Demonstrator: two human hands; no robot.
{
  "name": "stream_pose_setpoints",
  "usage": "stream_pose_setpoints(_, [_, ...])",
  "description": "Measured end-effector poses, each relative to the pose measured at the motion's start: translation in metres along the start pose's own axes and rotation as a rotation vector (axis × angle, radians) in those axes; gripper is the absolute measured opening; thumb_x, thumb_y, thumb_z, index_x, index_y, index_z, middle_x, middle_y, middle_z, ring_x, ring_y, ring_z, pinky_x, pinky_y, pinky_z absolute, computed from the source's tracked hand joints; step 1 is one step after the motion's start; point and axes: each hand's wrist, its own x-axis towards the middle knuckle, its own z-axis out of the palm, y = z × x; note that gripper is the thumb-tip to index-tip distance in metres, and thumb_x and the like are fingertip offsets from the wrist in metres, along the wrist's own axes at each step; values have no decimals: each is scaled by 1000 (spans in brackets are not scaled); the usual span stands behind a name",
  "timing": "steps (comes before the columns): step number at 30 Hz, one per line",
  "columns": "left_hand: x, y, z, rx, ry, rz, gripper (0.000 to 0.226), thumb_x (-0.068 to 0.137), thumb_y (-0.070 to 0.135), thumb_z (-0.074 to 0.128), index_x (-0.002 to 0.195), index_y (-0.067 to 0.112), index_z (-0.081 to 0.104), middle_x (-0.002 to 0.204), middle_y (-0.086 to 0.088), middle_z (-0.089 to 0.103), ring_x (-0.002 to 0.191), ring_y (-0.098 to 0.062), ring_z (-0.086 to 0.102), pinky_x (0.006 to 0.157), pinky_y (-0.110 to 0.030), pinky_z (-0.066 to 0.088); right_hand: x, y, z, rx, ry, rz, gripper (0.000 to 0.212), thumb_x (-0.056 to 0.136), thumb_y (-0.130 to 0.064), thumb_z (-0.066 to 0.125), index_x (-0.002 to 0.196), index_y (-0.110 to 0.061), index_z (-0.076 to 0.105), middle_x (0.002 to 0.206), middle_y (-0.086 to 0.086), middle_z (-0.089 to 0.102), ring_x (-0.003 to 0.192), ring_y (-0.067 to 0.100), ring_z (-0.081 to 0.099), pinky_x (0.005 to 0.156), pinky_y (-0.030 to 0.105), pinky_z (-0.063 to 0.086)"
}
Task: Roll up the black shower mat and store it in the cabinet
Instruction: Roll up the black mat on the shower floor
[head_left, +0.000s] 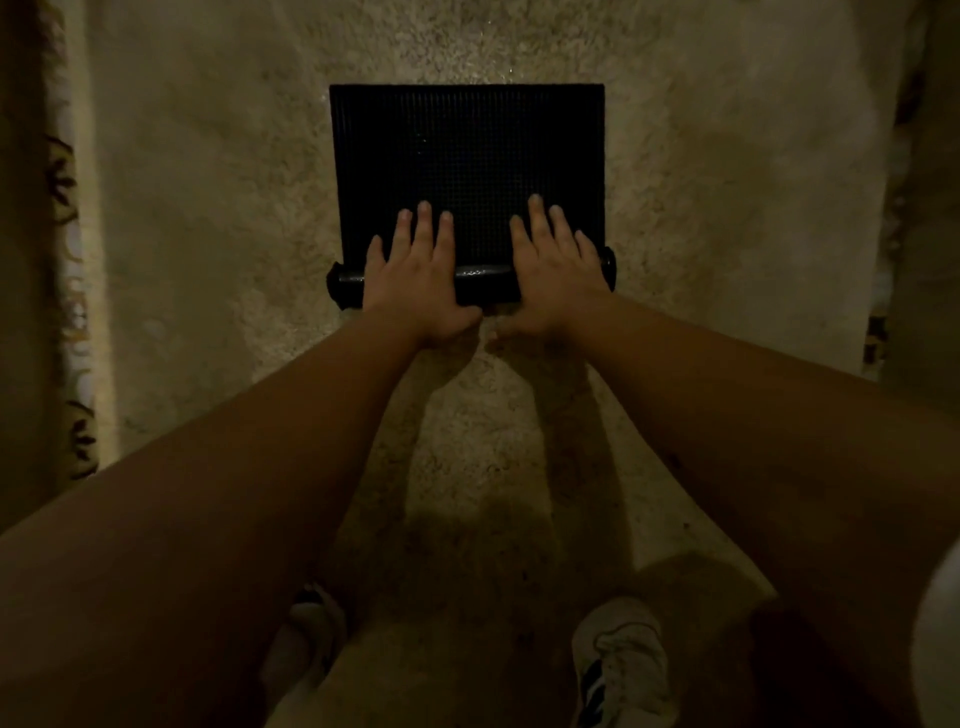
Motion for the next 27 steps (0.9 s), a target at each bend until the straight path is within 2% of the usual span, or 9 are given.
stream_pose_setpoints(2, [7,-6,-10,-48,10,6,105,78,71,41,151,12,-8,160,-13,-12,146,-28,-11,115,-55,0,9,2,-2,0,-1,2,142,57,-81,68,154,-13,-11,162,11,-23,149,30,-17,118,50,-1])
stream_pose_setpoints(6, [-22,2,0,53,219,79,83,87,56,33,151,10,6,160,-16,1,146,-31,-3,114,-53,2,13,3,-2,-17,15,20,146,54,-78,73,153,-14,-13,162,10,-23,149,30,-17,117,50,-1])
stream_pose_setpoints(10, [-35,7,23,107,165,110,97,81,54,44,151,9,-6,160,-13,-9,146,-32,-12,113,-53,-3,11,2,4,-41,16,7,149,50,-78,75,154,-15,-12,162,9,-21,149,31,-16,117,51,2])
stream_pose_setpoints(14, [-7,-3,8,138,120,118,111,72,63,59,151,15,-1,162,-9,1,146,-32,-1,114,-49,4,24,7,-16,17,-12,-5,147,54,-78,74,154,-12,-12,162,11,-22,149,30,-13,118,49,3])
stream_pose_setpoints(17, [10,-5,-1,128,114,109,113,69,70,59,152,18,4,162,-9,3,147,-30,2,115,-47,8,13,4,-6,-34,131,-21,144,60,-73,75,152,-10,-16,161,12,-24,149,31,-16,115,46,-8])
stream_pose_setpoints(19, [12,-6,-3,112,107,108,116,67,72,60,152,18,2,162,-9,-1,147,-30,-1,115,-47,6,1,-5,5,-40,133,-6,141,62,-71,75,152,-13,-16,162,10,-23,148,30,-17,111,44,-11])
stream_pose_setpoints(22, [7,-2,-2,108,113,101,118,67,73,58,152,16,-2,161,-10,-7,147,-30,-7,115,-48,3,8,-3,1,-16,60,-4,138,61,-70,75,154,-18,-12,163,8,-19,149,30,-14,115,47,-6])
stream_pose_setpoints(27, [24,-8,-19,30,77,100,112,73,73,51,152,12,-1,161,-14,-5,147,-30,-4,116,-49,4,25,3,-17,24,28,-28,128,61,-72,74,156,-22,4,165,6,-9,150,29,-5,117,51,4])
